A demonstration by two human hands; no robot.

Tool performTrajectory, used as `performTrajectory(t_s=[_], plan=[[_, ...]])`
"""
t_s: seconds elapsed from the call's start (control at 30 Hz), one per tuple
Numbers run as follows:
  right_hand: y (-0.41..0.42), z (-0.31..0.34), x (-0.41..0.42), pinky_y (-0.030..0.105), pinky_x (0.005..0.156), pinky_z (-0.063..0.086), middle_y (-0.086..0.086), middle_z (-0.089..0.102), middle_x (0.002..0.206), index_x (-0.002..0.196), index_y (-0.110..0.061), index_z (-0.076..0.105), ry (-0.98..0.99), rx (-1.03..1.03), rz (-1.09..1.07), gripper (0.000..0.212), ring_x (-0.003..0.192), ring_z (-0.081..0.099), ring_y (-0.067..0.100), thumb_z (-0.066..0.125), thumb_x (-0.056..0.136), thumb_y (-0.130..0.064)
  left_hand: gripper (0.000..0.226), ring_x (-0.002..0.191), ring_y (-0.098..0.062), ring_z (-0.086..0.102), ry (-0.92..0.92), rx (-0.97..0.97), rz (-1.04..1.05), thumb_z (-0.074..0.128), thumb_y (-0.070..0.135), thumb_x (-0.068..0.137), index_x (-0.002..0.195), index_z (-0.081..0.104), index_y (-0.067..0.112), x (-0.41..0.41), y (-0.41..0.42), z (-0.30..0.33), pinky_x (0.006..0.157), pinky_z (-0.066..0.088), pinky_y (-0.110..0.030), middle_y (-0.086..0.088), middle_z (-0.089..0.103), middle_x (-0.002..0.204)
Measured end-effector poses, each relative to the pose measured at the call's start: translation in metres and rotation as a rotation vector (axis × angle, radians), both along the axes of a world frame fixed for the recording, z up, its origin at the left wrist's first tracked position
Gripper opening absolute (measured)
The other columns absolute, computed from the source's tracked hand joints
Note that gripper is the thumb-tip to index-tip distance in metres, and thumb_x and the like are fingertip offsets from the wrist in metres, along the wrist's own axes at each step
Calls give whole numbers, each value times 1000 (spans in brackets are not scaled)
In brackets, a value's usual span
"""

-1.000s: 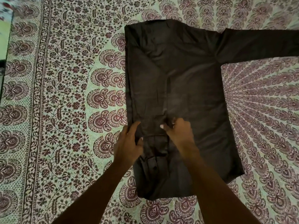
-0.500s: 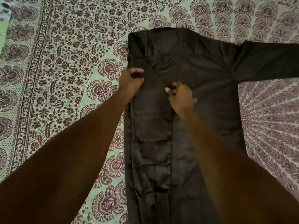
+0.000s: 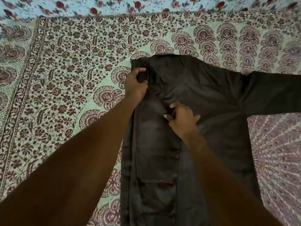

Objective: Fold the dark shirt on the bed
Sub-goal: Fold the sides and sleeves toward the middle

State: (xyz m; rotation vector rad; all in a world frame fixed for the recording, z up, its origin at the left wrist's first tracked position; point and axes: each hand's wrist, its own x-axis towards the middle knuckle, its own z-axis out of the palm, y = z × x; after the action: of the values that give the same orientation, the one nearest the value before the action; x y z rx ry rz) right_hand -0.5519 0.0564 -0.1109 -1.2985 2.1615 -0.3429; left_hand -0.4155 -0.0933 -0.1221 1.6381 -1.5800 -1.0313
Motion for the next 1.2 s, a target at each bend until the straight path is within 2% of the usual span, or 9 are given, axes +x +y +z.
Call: performTrajectory(t_s=[0.2, 0.3, 0.43, 0.63, 0.7, 0.83, 0.9, 1.03, 1.2], plan=[[-4, -9, -4, 49, 100, 35, -14, 55, 84, 85, -26, 57, -144, 0, -115, 15, 108, 54, 20, 72, 89, -24, 21, 76, -9, 62, -87, -56, 107, 63, 4, 89, 104, 75, 14, -4, -25, -10, 62, 36, -1, -4, 68, 88], [-5, -11, -10, 47, 97, 33, -13, 56, 81, 85, -25, 58, -172, 20, -129, 13, 104, 54, 18, 71, 88, -24, 15, 65, 1, 58, 18, -6, 138, 68, 6, 88, 92, 75, 19, -10, -35, -15, 62, 43, -8, 2, 70, 81], [-6, -13, -9, 46, 96, 34, -10, 58, 82, 85, -23, 60, -143, 20, -129, 10, 102, 55, 20, 69, 87, -22, 23, 79, -9, 61, 25, 16, 1, 71, 2, 84, 103, 74, 16, -12, -37, -21, 77, 50, -21, 3, 66, 85], [-5, -11, -6, 40, 89, 37, -11, 53, 82, 84, -24, 57, -101, -106, -160, 13, 92, 48, 14, 68, 91, -25, 34, 112, -21, 60, -146, -68, -47, 64, -1, 89, 121, 68, 11, -4, -35, -25, 96, 42, -18, -12, 62, 122], [-6, -10, -5, 44, 91, 41, -8, 54, 89, 86, -24, 55, -45, -127, -118, 14, 95, 51, 17, 66, 93, -27, 36, 119, -23, 53, -209, -101, -88, 62, 3, 92, 127, 64, 13, 0, -30, -21, 99, 34, -14, -14, 52, 129], [2, -10, 5, 54, 94, 37, 7, 51, 117, 106, -20, 56, 241, -113, 16, 16, 115, 46, 30, 62, 93, -28, 38, 130, -33, 42, -525, -405, -131, 58, 21, 93, 130, 60, 16, 13, 6, -11, 104, 41, -42, -13, 40, 148], [14, -10, 17, 52, 89, 40, 13, 52, 120, 114, -16, 59, 411, -225, 113, 25, 111, 49, 35, 60, 91, -26, 40, 134, -29, 43, -589, -522, -296, 50, 29, 96, 133, 58, 15, 25, 33, -12, 104, 40, -44, -7, 42, 152], [52, -25, 44, 48, 99, 41, 10, 45, 149, 142, -13, 50, 388, -212, 303, 53, 133, 43, 27, 48, 99, -43, 61, 151, -22, 25, -825, -444, -639, 29, 53, 101, 153, 37, 21, 48, 65, -36, 116, 25, -51, 1, 24, 165], [87, -43, 54, 54, 120, 20, 4, 5, 170, 161, -18, 15, 422, -27, 286, 78, 156, 7, 21, 26, 100, -64, 70, 155, -18, 11, -932, -378, -683, 19, 64, 100, 160, 13, 28, 51, 61, -48, 118, 17, -61, 5, 8, 169]])
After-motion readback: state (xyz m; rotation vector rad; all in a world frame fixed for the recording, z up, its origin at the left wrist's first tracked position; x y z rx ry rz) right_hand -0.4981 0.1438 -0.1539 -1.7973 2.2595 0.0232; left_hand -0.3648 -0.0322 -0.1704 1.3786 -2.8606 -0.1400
